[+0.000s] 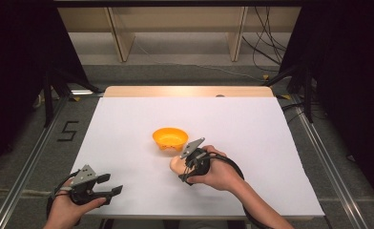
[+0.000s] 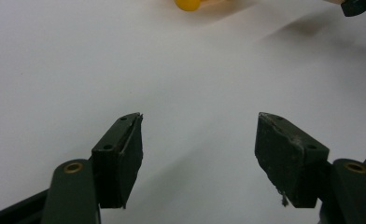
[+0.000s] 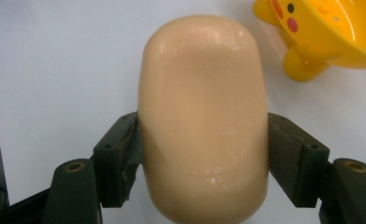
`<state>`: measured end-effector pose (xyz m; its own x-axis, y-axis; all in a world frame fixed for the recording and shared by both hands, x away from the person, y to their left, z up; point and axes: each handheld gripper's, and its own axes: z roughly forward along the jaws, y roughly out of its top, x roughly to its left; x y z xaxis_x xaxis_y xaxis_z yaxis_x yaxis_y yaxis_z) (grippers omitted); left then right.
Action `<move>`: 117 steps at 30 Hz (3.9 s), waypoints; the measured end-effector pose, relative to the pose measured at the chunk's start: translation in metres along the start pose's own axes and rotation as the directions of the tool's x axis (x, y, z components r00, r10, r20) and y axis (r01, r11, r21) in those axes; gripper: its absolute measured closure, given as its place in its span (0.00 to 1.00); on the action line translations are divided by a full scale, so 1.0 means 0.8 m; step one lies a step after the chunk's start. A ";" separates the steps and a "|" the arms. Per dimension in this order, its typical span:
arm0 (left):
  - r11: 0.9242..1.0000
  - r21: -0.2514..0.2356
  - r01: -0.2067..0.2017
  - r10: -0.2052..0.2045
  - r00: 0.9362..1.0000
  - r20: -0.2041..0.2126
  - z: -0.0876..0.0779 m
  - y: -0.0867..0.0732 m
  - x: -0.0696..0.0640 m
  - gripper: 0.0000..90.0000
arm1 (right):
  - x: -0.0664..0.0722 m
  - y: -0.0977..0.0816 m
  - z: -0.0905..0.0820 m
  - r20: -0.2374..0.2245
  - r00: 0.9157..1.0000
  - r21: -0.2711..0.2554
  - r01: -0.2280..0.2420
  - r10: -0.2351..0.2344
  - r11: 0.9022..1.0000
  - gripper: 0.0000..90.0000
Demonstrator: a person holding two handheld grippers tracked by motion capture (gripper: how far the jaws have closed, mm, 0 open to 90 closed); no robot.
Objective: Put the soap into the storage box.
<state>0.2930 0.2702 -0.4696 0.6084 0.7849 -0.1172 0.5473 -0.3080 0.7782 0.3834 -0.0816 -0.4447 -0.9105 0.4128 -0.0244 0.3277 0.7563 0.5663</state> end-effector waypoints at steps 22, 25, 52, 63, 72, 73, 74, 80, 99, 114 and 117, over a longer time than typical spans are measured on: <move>1.000 0.010 -0.029 0.029 1.000 0.001 -0.003 0.001 0.003 0.36 | -0.007 0.012 -0.008 0.028 0.999 -0.016 -0.021 0.021 1.000 0.37; 1.000 0.006 -0.030 0.030 1.000 0.004 -0.003 0.001 0.003 0.36 | -0.009 0.014 -0.010 0.040 0.999 -0.022 0.005 -0.004 1.000 0.37; 1.000 -0.008 -0.019 0.019 1.000 0.008 -0.002 0.001 0.002 0.36 | -0.018 0.023 -0.011 0.063 0.998 -0.044 -0.011 0.014 0.999 0.37; 1.000 -0.008 -0.017 0.017 1.000 0.009 -0.003 0.001 0.002 0.36 | -0.021 0.024 -0.012 0.068 0.997 -0.055 -0.019 0.023 0.998 0.37; 1.000 -0.001 -0.027 0.027 1.000 0.000 -0.004 0.001 0.002 0.36 | -0.024 0.027 -0.013 0.084 0.996 -0.068 -0.017 0.022 0.998 0.37; 1.000 -0.005 -0.026 0.026 1.000 0.004 -0.003 0.001 0.003 0.36 | -0.025 0.027 -0.014 0.084 0.996 -0.065 -0.008 0.014 0.998 0.37; 1.000 0.002 -0.027 0.027 1.000 0.004 -0.004 0.001 0.003 0.36 | -0.025 0.027 -0.014 0.084 0.996 -0.065 -0.008 0.014 0.998 0.37; 1.000 -0.001 -0.027 0.027 1.000 0.000 -0.004 0.001 0.003 0.36 | -0.027 0.030 -0.015 0.087 0.996 -0.074 -0.005 0.012 0.997 0.37; 1.000 -0.014 -0.010 0.010 1.000 0.007 -0.002 0.001 0.001 0.36 | -0.034 0.040 -0.020 0.106 0.994 -0.087 -0.011 0.020 0.996 0.37; 1.000 -0.018 -0.008 0.008 1.000 0.004 -0.002 0.001 0.001 0.36 | -0.037 0.045 -0.019 0.108 0.993 -0.090 -0.032 0.042 0.995 0.37; 1.000 -0.017 -0.007 0.007 1.000 0.007 -0.002 0.001 0.001 0.36 | -0.040 0.046 -0.021 0.111 0.993 -0.091 -0.018 0.028 0.996 0.37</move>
<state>0.2930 0.2715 -0.4679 0.6159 0.7792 -0.1161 0.5333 -0.3039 0.7895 0.4207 -0.0753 -0.4093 -0.8675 0.4874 -0.0995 0.3195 0.6993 0.6395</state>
